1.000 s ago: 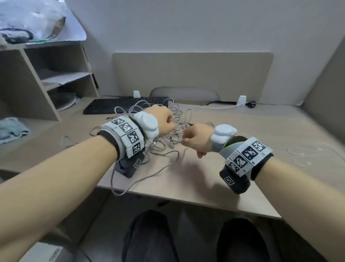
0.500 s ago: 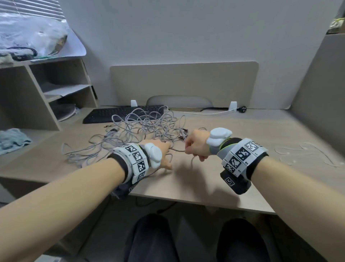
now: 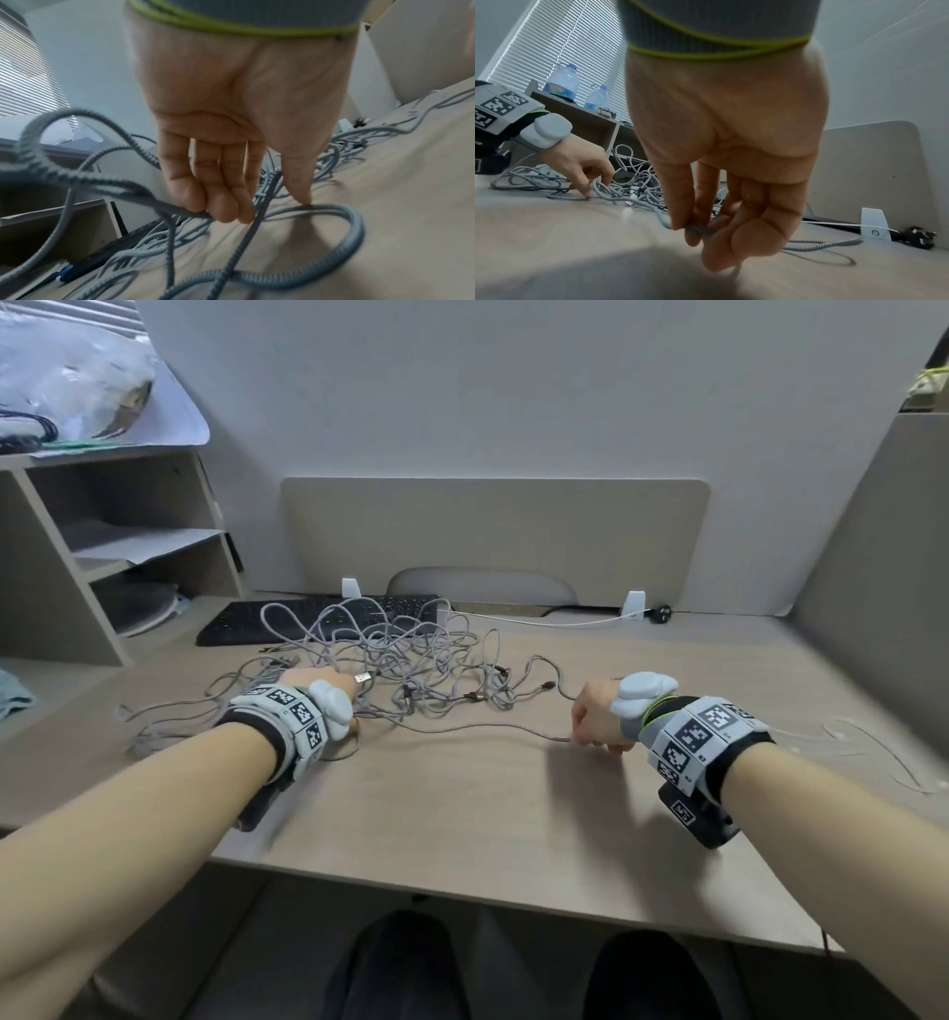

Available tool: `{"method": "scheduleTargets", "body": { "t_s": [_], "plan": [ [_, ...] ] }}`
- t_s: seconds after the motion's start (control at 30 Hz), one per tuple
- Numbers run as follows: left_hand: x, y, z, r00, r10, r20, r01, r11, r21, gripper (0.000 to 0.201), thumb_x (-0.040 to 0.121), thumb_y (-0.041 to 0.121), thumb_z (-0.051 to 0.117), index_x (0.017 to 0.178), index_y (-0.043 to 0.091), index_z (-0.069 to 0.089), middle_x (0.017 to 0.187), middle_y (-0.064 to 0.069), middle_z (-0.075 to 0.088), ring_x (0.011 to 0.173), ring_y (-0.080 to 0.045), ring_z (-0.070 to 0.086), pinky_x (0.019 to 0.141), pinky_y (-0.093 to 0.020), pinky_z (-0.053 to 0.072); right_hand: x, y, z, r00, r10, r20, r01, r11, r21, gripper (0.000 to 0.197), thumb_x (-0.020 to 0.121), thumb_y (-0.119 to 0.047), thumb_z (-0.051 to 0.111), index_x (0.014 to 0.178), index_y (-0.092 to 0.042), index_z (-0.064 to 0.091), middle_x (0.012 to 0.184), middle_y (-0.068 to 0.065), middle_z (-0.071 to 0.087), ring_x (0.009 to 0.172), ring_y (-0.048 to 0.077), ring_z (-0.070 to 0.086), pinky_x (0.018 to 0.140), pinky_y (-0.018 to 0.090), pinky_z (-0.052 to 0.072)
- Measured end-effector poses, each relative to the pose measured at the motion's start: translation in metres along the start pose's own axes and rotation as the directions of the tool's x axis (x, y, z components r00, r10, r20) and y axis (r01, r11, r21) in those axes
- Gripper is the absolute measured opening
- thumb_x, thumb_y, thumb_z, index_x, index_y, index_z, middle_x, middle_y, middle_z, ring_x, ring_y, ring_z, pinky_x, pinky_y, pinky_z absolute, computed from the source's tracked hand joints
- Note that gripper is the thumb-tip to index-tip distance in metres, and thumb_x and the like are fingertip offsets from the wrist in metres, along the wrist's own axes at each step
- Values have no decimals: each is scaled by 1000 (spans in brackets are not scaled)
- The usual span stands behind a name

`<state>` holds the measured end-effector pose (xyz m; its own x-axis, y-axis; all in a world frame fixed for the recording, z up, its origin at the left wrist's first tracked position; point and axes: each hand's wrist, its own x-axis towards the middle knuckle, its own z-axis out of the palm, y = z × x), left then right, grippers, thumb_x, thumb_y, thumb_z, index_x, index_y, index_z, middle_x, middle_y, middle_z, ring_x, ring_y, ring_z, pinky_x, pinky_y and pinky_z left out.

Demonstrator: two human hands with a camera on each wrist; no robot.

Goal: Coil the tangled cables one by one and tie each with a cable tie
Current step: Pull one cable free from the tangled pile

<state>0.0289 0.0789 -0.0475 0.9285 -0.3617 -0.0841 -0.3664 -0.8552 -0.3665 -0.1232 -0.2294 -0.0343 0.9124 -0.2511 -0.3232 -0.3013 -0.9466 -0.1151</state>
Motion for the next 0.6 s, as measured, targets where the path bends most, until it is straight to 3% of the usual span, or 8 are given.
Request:
{"method": "scheduleTargets", "body": {
  "t_s": [0.07, 0.13, 0.23, 0.3, 0.4, 0.5, 0.6],
  "plan": [
    [5, 2, 1, 1000, -6, 7, 6, 998, -63, 29, 81, 47, 71, 87, 29, 49, 77, 7, 51, 68, -13, 51, 63, -24, 40, 4, -1, -1, 1000, -3, 11, 3, 1000, 7, 17, 79, -25, 58, 86, -14, 69, 67, 2, 72, 64, 25, 73, 70, 33, 58],
    [10, 13, -1, 1000, 16, -4, -17, 997, -71, 35, 77, 56, 72, 85, 29, 52, 72, 9, 50, 68, -14, 52, 63, -27, 42, 10, -5, -3, 1000, -15, 16, 14, 1000, 18, 19, 77, -23, 56, 87, -12, 68, 73, 6, 75, 68, 25, 74, 72, 38, 61],
    [12, 34, -12, 993, 117, 19, -115, 989, -90, 51, 75, 70, 66, 72, 20, 53, 61, 8, 50, 56, -13, 52, 52, -25, 43, 14, -15, -7, 1000, -27, -3, 27, 1000, -2, 16, 78, -24, 58, 91, -16, 64, 64, 5, 73, 55, 22, 70, 70, 37, 60],
    [11, 47, -21, 989, 145, -10, -145, 981, -132, 52, 79, 67, 64, 69, 16, 55, 61, 6, 55, 52, -12, 53, 47, -22, 41, 17, -20, -5, 999, -34, -19, 34, 999, 9, 20, 77, -26, 61, 95, -17, 61, 61, 4, 72, 49, 21, 65, 66, 35, 59],
    [10, 67, -30, 978, 194, -75, -202, 970, -132, 48, 83, 61, 63, 97, 15, 63, 79, 3, 65, 67, -17, 61, 51, -25, 41, 20, -24, 0, 999, -35, -34, 36, 999, 16, 31, 80, -30, 62, 108, -20, 52, 60, 1, 67, 45, 20, 63, 58, 28, 55],
    [12, 89, -35, 956, 275, -99, -288, 942, -169, 64, 84, 55, 66, 129, 15, 46, 107, -5, 65, 92, -26, 63, 65, -32, 46, 20, -22, 3, 997, -46, -61, 46, 999, -2, 37, 83, -34, 61, 116, -23, 46, 65, 0, 62, 46, 19, 58, 53, 20, 46],
    [16, 114, -41, 932, 331, -147, -354, 918, -179, 72, 79, 55, 71, 131, 15, 41, 121, -8, 59, 103, -30, 61, 76, -38, 47, 25, -15, 4, 997, -48, -53, 47, 999, -27, 38, 85, -37, 61, 117, -22, 48, 71, 0, 63, 47, 19, 56, 53, 21, 45]
  ]
}}
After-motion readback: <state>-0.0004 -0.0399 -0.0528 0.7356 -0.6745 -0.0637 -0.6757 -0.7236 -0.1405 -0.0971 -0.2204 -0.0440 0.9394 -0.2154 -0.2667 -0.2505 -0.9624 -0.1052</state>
